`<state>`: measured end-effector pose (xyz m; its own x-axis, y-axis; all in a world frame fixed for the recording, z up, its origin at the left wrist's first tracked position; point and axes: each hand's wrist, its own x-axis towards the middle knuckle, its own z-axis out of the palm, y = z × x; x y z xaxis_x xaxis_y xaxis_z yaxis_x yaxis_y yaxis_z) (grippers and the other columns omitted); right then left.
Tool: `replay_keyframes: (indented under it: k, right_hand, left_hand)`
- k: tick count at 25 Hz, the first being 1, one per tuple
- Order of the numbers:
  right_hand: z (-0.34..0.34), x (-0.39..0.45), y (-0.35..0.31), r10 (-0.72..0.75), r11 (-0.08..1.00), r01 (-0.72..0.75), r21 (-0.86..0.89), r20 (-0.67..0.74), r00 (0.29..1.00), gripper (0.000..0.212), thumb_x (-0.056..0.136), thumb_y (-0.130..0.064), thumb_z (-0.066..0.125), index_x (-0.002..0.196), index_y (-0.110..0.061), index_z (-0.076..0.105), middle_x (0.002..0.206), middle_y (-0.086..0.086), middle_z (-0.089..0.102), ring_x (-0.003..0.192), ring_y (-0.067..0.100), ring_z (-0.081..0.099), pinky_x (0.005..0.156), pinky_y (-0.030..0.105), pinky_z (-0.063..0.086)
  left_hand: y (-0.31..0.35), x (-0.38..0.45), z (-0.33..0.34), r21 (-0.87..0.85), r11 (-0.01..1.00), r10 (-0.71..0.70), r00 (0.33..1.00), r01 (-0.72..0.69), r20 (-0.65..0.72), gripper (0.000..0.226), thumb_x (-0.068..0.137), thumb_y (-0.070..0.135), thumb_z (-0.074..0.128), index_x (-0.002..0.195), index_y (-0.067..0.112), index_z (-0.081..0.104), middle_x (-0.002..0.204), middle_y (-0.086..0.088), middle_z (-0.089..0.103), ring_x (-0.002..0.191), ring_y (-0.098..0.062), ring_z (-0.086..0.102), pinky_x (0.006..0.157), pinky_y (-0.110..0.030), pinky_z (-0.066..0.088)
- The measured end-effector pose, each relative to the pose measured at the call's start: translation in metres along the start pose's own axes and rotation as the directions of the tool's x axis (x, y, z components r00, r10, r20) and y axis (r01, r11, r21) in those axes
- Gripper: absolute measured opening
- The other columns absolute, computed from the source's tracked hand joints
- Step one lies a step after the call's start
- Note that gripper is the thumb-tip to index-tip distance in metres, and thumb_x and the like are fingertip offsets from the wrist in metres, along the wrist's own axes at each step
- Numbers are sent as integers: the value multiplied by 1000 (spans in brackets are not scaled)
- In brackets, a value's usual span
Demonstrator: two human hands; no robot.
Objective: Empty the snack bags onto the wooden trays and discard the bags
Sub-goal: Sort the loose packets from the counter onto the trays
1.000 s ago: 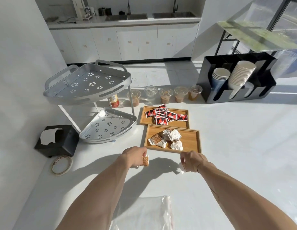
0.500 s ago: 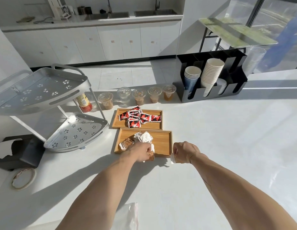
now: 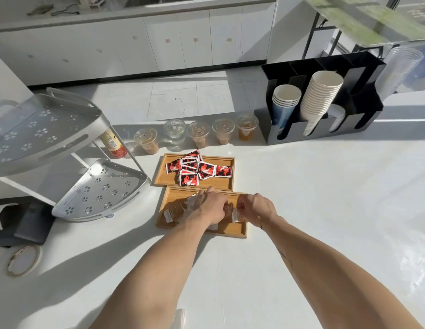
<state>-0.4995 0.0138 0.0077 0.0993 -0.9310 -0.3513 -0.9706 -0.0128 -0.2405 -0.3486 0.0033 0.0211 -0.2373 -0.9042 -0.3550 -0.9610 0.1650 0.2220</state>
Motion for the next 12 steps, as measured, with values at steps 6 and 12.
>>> replay_keyframes:
  k: [6,12]
  right_hand:
    - [16,24,2,-18,1000,18,-5,-95,995,25,93,-29,55,116,-26,64,102,10,67,102,29,58,78,33,45]
    - [33,37,5,-53,998,49,-31,-149,987,27,94,-21,50,117,-26,64,111,1,70,111,27,48,80,36,38]
  left_hand:
    - [-12,26,14,35,995,98,994,-96,-55,35,85,1,54,110,19,70,121,-2,57,124,-25,34,110,-51,19]
    - [-24,41,24,31,994,103,990,-100,-97,45,85,-3,56,123,21,63,126,0,54,123,-22,33,107,-48,23]
